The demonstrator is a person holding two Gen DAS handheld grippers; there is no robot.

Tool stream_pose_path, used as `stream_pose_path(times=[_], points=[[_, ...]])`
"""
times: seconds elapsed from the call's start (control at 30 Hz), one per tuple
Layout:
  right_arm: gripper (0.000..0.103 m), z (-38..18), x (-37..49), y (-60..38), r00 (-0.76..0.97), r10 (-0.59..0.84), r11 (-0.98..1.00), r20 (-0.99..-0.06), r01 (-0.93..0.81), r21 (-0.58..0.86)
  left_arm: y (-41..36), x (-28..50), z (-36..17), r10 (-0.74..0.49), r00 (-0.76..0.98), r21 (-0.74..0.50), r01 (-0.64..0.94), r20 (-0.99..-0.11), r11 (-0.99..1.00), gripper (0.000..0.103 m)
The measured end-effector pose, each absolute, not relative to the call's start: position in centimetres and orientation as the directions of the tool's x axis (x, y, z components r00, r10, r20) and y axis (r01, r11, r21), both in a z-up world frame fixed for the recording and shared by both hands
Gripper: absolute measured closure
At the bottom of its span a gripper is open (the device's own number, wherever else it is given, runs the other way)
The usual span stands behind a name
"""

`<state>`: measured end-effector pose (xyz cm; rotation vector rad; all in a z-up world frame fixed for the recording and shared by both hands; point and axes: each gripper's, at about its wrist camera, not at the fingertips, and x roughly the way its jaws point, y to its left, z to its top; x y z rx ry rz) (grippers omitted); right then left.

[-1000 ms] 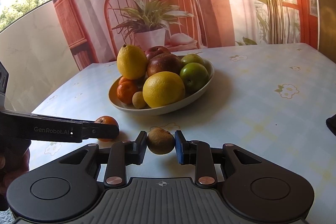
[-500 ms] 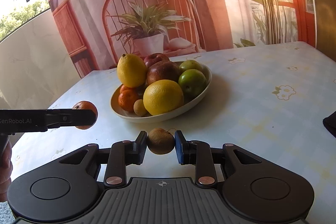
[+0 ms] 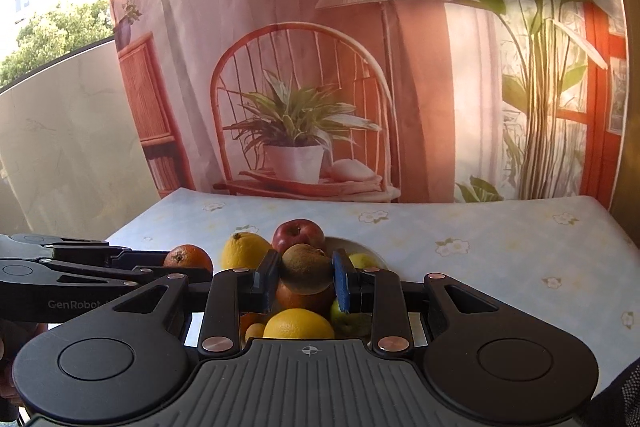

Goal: Organize fruits
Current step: 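Carry the kiwi and mandarin onto the cream plate with both tools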

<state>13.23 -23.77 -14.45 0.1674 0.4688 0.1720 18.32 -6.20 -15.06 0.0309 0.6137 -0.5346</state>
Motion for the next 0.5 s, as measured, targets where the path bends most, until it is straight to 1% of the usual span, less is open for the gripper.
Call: stream_pose_path(times=[0.2, 0.5], points=[[0.077, -16.0, 14.7, -24.8, 0.861, 0.202, 0.973, -0.468, -0.120, 0.198, -7.7, 20.0, -17.7, -0.451, 0.651, -0.124, 0.484, -0.611, 0.866, 0.064], [0.077, -18.0, 16.6, -25.5, 0.845, 0.233, 0.964, -0.481, -0.136, 0.227, -8.4, 21.3, -18.9, -0.435, 0.641, -0.133, 0.464, -0.632, 0.876, 0.064]])
